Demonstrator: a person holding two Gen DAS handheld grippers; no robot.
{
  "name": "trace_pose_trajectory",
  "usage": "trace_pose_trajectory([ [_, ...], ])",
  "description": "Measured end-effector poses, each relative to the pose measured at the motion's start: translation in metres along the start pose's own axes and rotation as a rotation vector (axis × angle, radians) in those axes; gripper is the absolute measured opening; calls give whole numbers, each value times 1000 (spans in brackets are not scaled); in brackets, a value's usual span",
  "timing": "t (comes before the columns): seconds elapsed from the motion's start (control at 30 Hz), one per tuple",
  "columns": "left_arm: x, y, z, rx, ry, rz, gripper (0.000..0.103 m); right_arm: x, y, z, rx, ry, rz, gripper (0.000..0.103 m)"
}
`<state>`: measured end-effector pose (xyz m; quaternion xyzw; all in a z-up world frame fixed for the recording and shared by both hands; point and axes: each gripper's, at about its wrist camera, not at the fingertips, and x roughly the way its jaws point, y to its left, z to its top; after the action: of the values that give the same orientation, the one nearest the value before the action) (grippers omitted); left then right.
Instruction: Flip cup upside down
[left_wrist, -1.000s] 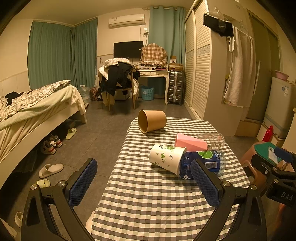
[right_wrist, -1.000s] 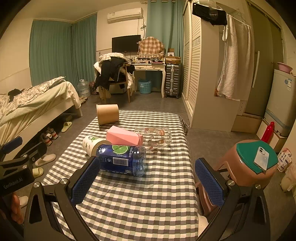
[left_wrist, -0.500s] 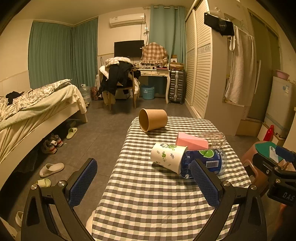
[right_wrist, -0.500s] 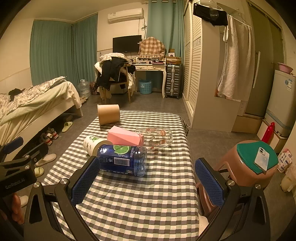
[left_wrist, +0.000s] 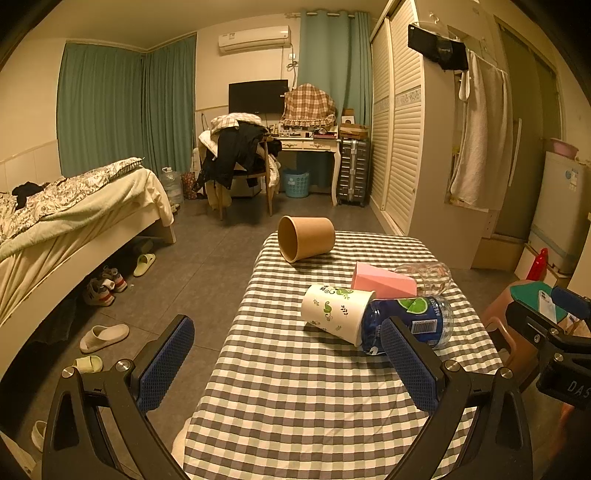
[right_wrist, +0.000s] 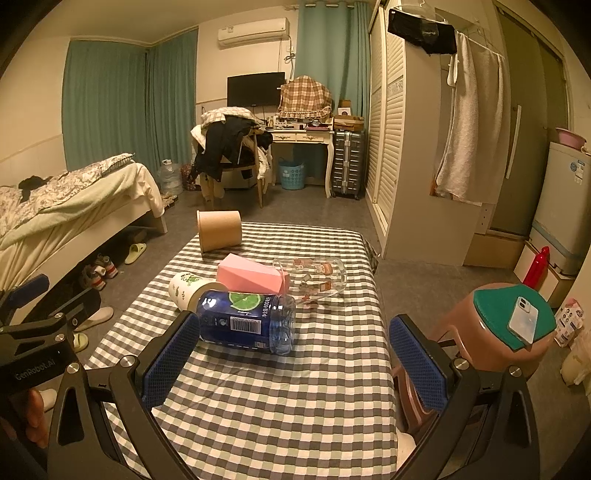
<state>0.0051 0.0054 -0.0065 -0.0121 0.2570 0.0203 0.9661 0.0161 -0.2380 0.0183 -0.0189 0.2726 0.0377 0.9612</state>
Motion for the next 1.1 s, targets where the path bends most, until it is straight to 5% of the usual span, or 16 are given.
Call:
trace_pose_trajectory([
  [0.63,2,9,2,-13,16,8,103,-4,-6,15,-16,-26,25,103],
  [0.93,24,32,25,-66,43,109,103,17,-21,104,-244,-93,195,103],
  [1.1,48,53,34,-90,51,172,103,80,-5,165,-490,-13,366,103],
])
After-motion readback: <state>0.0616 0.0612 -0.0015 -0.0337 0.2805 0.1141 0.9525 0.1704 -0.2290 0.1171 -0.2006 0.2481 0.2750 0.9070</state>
